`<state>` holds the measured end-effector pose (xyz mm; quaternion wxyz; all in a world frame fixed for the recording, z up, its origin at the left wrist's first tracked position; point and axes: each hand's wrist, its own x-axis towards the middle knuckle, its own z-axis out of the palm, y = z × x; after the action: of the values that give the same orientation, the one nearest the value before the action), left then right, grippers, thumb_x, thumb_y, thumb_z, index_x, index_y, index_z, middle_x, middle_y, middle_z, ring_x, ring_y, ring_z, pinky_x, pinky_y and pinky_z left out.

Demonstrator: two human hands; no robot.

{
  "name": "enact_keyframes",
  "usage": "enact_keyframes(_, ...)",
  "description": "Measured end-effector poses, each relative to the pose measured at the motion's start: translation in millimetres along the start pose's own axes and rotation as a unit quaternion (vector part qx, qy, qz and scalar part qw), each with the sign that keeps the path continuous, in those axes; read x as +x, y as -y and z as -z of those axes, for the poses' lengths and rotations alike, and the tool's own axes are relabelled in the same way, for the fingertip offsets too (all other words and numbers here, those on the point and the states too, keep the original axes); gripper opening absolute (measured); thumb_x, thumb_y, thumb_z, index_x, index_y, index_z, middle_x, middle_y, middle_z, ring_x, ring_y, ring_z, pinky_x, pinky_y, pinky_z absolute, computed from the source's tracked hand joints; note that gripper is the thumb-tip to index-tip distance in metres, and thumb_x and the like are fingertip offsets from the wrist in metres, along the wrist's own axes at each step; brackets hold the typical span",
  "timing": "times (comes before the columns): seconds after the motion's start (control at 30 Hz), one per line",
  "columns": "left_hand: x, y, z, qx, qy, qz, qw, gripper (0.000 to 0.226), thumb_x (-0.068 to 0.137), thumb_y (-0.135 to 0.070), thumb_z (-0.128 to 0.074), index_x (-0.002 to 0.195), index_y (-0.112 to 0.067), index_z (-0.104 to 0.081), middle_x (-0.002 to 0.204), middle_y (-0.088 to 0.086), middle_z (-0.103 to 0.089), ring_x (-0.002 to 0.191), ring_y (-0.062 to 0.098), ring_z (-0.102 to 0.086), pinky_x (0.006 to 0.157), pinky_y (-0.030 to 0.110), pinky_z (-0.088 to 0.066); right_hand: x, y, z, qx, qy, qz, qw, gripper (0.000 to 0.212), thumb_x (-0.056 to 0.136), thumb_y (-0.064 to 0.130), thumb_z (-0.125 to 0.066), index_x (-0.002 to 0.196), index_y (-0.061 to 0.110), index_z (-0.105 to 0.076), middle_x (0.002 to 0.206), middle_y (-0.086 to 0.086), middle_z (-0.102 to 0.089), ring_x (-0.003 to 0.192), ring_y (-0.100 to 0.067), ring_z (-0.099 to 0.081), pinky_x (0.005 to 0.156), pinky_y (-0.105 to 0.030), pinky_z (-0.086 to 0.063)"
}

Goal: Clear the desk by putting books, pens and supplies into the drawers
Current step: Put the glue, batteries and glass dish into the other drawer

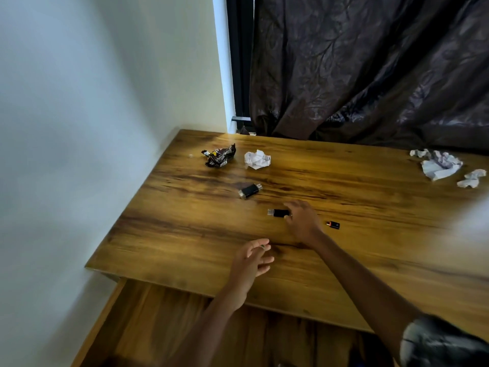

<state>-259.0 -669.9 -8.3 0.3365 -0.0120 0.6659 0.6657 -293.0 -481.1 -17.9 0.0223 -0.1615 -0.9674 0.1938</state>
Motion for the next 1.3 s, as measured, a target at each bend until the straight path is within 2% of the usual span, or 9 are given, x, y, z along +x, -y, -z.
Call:
enact_keyframes(0.17,15,-11,2,-0.099,0.002,0.045,0.994,0.022,0.098,-0.023,-0.049,0.117,-0.018,-0.059,0.12,0.001,-0.062,0.104,0.017,-0.065,0.091,0.029,-0.051,7,8,-6,0.006,-0.037,0.051,0.998,0.032,0.091,0.013,-0.053,0.122,0.016,-0.058,0.123,-0.003,-0.058,0.113,-0.018,-0.05,0.091,-0.027,-0.04)
enact_keyframes(0.33,41,-25,-8,-0.226,-0.059,0.08,0.969,0.025,0.097,-0.023,-0.05,0.119,-0.012,-0.053,0.117,0.003,-0.061,0.103,0.018,-0.061,0.098,0.035,-0.047,-13,40,-7,0.206,-0.053,0.047,0.976,0.027,0.085,0.018,-0.064,0.112,0.018,-0.065,0.101,0.011,-0.065,0.079,-0.002,-0.057,0.065,-0.004,-0.04)
enact_keyframes(0.5,58,-40,-1,-0.275,-0.144,0.077,0.948,0.016,0.096,-0.013,-0.05,0.095,-0.006,-0.064,0.095,0.013,-0.069,0.089,0.02,-0.067,0.079,0.033,-0.055,-19,62,-8,0.234,0.024,0.09,0.968,0.023,0.085,0.027,-0.063,0.107,0.023,-0.066,0.103,0.009,-0.067,0.089,-0.002,-0.06,0.073,-0.01,-0.045)
enact_keyframes(0.6,58,-44,15,-0.289,-0.165,0.071,0.94,0.012,0.096,-0.013,-0.053,0.092,-0.007,-0.063,0.096,0.011,-0.069,0.087,0.02,-0.068,0.076,0.031,-0.056,1,62,-4,0.272,0.018,0.07,0.96,0.018,0.087,0.028,-0.06,0.104,0.024,-0.065,0.102,0.008,-0.065,0.092,-0.006,-0.06,0.078,-0.022,-0.049)
enact_keyframes(0.7,55,-44,27,-0.281,-0.167,0.067,0.943,0.015,0.097,-0.015,-0.051,0.096,-0.008,-0.064,0.095,0.007,-0.071,0.086,0.018,-0.069,0.08,0.03,-0.055,37,59,-6,0.157,-0.054,0.072,0.983,0.03,0.087,0.018,-0.057,0.117,0.016,-0.06,0.118,-0.004,-0.06,0.108,-0.018,-0.055,0.091,-0.034,-0.047)
enact_keyframes(0.83,50,-44,34,-0.251,-0.158,0.07,0.952,0.014,0.096,-0.014,-0.051,0.097,-0.008,-0.063,0.093,0.007,-0.07,0.085,0.019,-0.067,0.09,0.034,-0.053,75,66,-13,-0.049,0.02,0.107,0.993,0.054,0.085,0.004,-0.05,0.136,0.021,-0.043,0.144,-0.002,-0.04,0.128,-0.027,-0.036,0.101,-0.042,-0.035)
enact_keyframes(1.03,45,-44,38,-0.21,-0.141,0.059,0.966,0.018,0.096,-0.02,-0.052,0.1,-0.009,-0.065,0.097,0.006,-0.073,0.083,0.016,-0.071,0.083,0.029,-0.054,82,72,-22,-0.13,0.013,0.122,0.984,0.05,0.089,0.01,-0.054,0.137,0.022,-0.042,0.139,-0.003,-0.047,0.122,-0.029,-0.043,0.096,-0.039,-0.036)
enact_keyframes(1.17,44,-46,33,-0.226,-0.125,0.052,0.965,0.015,0.096,-0.016,-0.051,0.098,-0.009,-0.064,0.092,0.004,-0.07,0.08,0.014,-0.068,0.074,0.023,-0.05,55,74,-10,0.112,-0.001,0.039,0.993,0.025,0.079,0.021,-0.067,0.104,0.016,-0.068,0.101,-0.003,-0.068,0.091,-0.02,-0.063,0.07,-0.029,-0.045)
enact_keyframes(1.3,47,-45,21,-0.253,-0.114,0.065,0.958,0.014,0.097,-0.015,-0.051,0.098,-0.007,-0.062,0.095,0.009,-0.066,0.088,0.02,-0.064,0.085,0.032,-0.051,5,80,4,0.233,0.035,0.014,0.972,0.026,0.08,0.025,-0.068,0.106,0.022,-0.068,0.087,0.009,-0.066,0.074,-0.004,-0.059,0.063,-0.019,-0.044)
